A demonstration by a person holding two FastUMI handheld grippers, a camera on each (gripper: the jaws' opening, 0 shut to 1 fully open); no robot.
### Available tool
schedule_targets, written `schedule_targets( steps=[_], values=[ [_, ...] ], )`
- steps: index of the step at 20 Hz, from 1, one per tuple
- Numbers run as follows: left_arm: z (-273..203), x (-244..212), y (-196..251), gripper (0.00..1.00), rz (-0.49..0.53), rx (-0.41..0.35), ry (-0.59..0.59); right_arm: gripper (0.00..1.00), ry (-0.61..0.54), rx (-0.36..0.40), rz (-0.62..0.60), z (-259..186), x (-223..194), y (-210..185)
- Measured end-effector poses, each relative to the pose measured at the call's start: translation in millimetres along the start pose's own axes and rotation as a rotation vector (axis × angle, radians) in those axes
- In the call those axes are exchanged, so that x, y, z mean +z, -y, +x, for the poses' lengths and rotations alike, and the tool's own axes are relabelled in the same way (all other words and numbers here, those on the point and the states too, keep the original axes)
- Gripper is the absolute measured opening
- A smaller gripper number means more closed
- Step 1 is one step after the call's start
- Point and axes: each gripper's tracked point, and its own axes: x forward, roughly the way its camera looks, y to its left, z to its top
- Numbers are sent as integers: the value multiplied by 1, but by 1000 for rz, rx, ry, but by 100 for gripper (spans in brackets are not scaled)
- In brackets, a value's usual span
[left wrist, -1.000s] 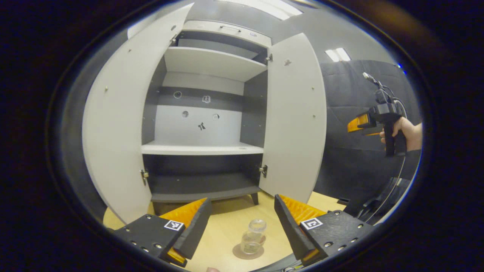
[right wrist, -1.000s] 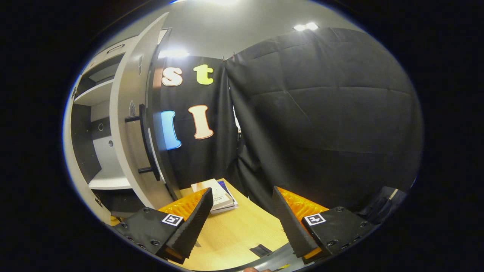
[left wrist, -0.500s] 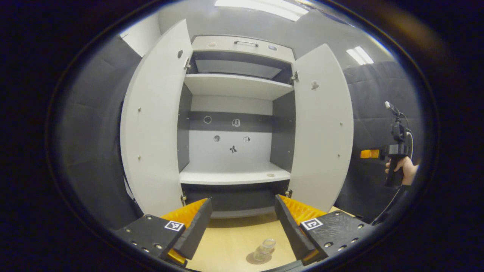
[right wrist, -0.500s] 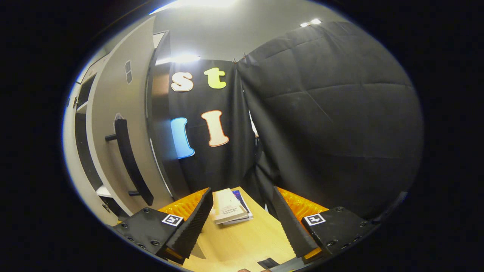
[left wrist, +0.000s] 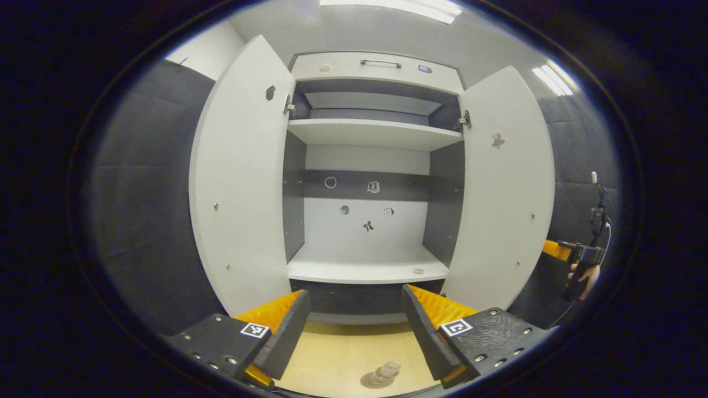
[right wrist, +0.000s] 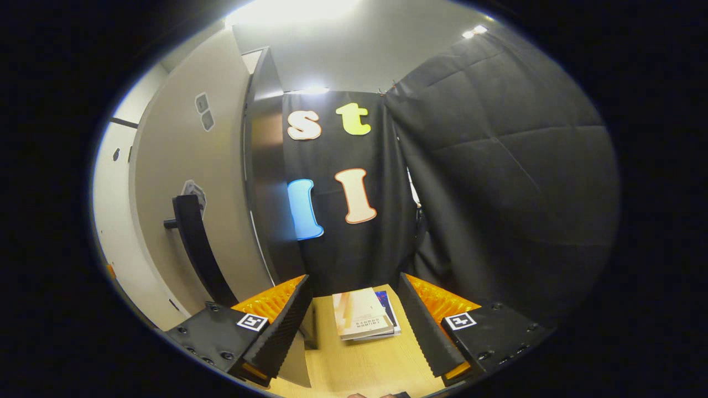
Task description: Grasp the bottle in the cabinet with the left hand and place it on the coaster, then close the right door with the right hand and the left door with the left hand.
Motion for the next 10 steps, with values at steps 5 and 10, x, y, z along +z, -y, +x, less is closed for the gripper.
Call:
schedule_targets(
  steps=[5,10],
  values=[
    [1,-8,-12,97,6,96,-57,100,-8,183,0,14,14,-29],
    [-19,-15,-23,96,-5,179,-67,100,-7,311,43,16,26,-54]
  ],
)
